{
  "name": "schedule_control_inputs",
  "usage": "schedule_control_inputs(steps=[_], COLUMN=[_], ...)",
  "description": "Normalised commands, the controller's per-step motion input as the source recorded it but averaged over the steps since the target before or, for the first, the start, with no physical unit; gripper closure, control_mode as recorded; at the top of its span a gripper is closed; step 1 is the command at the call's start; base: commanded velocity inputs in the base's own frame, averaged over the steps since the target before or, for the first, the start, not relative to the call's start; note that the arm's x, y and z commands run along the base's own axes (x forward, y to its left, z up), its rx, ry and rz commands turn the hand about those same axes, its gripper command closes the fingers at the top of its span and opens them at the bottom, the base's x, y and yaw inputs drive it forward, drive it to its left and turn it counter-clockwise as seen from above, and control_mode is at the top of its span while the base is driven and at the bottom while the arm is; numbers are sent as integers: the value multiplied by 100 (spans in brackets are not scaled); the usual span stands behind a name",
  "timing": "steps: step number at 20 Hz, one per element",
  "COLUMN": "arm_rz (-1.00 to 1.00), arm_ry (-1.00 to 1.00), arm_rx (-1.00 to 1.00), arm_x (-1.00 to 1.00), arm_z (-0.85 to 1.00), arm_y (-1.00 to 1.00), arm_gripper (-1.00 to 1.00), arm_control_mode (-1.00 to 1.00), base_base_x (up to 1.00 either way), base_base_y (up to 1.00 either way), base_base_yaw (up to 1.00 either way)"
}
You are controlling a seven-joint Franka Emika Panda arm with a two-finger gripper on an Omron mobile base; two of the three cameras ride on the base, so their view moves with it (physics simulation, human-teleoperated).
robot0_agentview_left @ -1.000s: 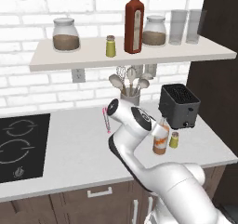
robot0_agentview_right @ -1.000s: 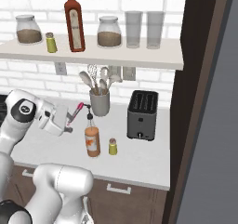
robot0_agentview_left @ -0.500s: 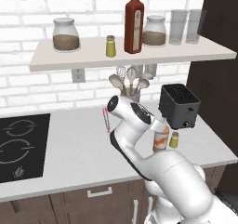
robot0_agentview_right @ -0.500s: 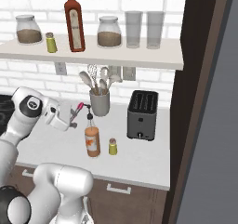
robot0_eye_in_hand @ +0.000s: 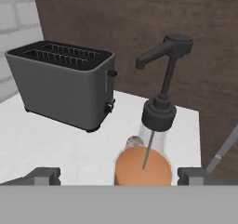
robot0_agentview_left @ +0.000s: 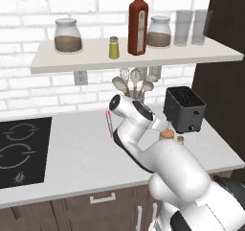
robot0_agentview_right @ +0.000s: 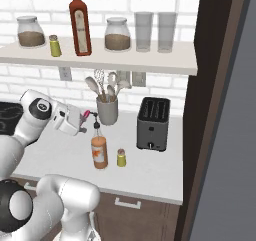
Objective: Put the shaker and condiment bottle from the counter next to their counterparts in the cabinet.
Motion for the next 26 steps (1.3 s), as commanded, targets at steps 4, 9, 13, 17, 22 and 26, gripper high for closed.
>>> schedule_control_inputs(steps=[4,9,13,17,22,26], arm_rz=[0,0,0,0,0,0], arm_ry=[0,0,0,0,0,0], arm_rx=[0,0,0,0,0,0], arm_x=[12,5,2,0,0,0], arm_z=[-13,-18,-17,-18,-15,-11], arm_y=[0,0,-7,-16,-22,-19], arm_gripper=[-100,-100,-100,-100,-100,-100], arm_control_mode=[-100,-100,-100,-100,-100,-100], base_base_x=[0,0,0,0,0,0], base_base_y=[0,0,0,0,0,0], base_base_yaw=[0,0,0,0,0,0])
